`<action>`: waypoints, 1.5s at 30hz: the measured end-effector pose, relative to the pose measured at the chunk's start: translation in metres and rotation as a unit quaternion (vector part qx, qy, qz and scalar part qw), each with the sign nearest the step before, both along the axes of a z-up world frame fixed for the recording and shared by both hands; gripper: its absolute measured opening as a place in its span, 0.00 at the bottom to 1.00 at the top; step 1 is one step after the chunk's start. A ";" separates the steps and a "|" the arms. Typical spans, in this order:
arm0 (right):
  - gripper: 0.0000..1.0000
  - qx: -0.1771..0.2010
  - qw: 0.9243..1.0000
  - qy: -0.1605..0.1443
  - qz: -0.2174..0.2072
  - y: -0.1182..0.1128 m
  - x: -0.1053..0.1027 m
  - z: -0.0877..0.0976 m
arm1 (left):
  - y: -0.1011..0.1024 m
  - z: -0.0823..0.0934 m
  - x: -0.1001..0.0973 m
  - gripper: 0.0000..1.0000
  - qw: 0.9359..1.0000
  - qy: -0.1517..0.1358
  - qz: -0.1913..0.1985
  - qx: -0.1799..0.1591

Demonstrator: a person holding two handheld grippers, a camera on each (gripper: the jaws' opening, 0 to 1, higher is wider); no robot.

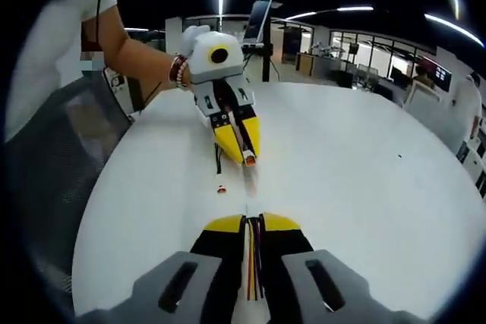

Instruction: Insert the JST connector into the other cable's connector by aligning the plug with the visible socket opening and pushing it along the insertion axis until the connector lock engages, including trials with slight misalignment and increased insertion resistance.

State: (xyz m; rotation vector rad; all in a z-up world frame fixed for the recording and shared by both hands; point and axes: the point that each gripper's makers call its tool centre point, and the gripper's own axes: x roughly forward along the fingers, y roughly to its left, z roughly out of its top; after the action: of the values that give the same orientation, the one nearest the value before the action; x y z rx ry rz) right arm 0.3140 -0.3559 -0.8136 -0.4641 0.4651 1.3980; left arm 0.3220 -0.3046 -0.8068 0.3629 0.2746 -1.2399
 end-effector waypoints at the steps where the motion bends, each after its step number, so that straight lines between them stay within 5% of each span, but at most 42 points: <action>1: 0.04 0.002 1.000 -0.001 0.001 0.002 -0.001 0.002 | 0.000 0.000 -0.001 0.00 1.000 -0.002 -0.001 0.004; 7: 0.04 0.007 1.000 -0.021 0.019 0.019 -0.007 0.014 | -0.002 -0.005 -0.004 0.00 1.000 -0.006 -0.004 0.025; 14: 0.04 -0.011 0.998 -0.033 0.043 0.031 -0.005 0.008 | -0.005 -0.009 -0.003 0.00 0.999 0.002 -0.015 0.033; 45: 0.04 -0.049 0.996 -0.046 0.060 0.032 0.001 -0.009 | -0.009 -0.015 -0.001 0.00 0.999 0.015 -0.018 0.035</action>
State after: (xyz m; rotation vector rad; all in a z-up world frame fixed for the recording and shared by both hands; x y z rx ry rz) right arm 0.3152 -0.3242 -0.8231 -0.6429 0.4374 1.4669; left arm 0.3213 -0.3138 -0.8218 0.4125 0.3388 -1.2746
